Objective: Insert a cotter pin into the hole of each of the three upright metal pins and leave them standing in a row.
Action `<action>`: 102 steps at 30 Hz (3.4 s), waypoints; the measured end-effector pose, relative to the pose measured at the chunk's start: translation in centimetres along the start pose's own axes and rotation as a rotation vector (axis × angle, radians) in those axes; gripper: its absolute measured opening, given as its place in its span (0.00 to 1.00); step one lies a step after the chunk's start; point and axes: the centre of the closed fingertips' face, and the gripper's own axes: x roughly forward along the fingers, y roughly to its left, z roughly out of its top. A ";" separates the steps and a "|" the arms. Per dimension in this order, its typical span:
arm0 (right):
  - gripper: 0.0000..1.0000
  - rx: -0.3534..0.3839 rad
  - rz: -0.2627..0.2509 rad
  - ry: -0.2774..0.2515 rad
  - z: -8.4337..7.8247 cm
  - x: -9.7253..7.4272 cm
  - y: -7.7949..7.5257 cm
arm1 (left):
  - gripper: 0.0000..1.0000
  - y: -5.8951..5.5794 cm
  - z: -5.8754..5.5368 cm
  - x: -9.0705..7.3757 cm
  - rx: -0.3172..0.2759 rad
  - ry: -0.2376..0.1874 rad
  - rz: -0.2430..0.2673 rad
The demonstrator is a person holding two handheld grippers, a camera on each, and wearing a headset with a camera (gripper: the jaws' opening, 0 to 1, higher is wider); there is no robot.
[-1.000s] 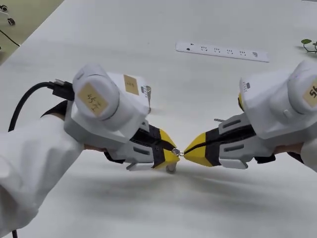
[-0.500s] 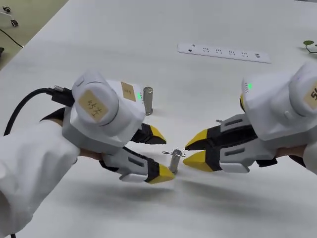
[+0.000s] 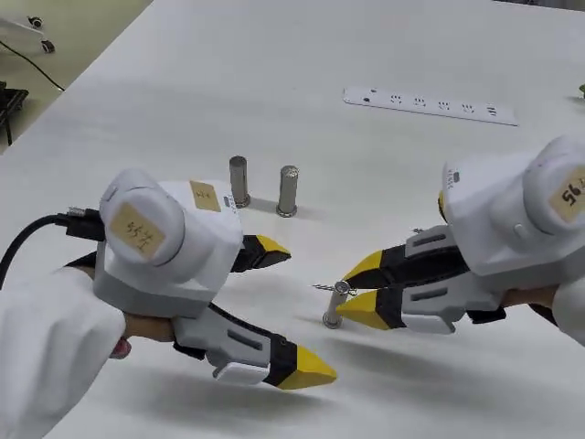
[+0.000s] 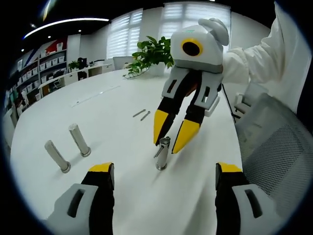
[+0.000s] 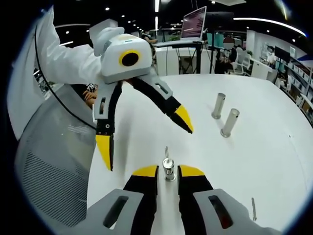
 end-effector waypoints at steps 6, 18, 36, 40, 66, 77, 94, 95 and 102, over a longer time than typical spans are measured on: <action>0.05 -0.007 0.003 0.009 0.0 0.3 -0.1 | 0.99 -0.3 0.5 -0.5 -0.034 -0.024 0.003; 0.04 -0.015 -0.017 0.020 0.3 0.5 -0.4 | 0.99 -0.1 0.3 -1.1 -0.044 -0.021 0.023; 0.04 -0.062 -0.021 -0.004 2.8 2.4 -3.1 | 0.99 1.4 0.4 -2.2 -0.062 -0.022 0.095; 0.04 -0.058 -0.003 0.004 2.8 2.6 -2.8 | 0.99 1.7 0.5 -2.3 -0.056 -0.022 0.112; 0.23 -0.046 -0.078 -0.057 2.2 1.6 -2.5 | 0.99 2.0 2.4 -3.4 -0.039 -0.047 0.154; 0.37 0.093 -0.189 -0.197 2.1 -4.3 -2.4 | 0.97 2.1 4.2 -4.5 -0.091 -0.111 0.172; 0.74 0.340 -0.328 -0.368 1.1 -10.3 -0.2 | 0.94 2.9 2.9 -6.6 -0.170 -0.097 0.238; 0.76 0.349 -0.331 -0.368 0.9 -10.5 0.0 | 0.94 3.0 2.8 -6.6 -0.172 -0.096 0.240; 0.92 0.430 -0.332 -0.386 0.7 -10.8 1.2 | 0.94 4.5 2.7 -7.1 -0.199 -0.102 0.271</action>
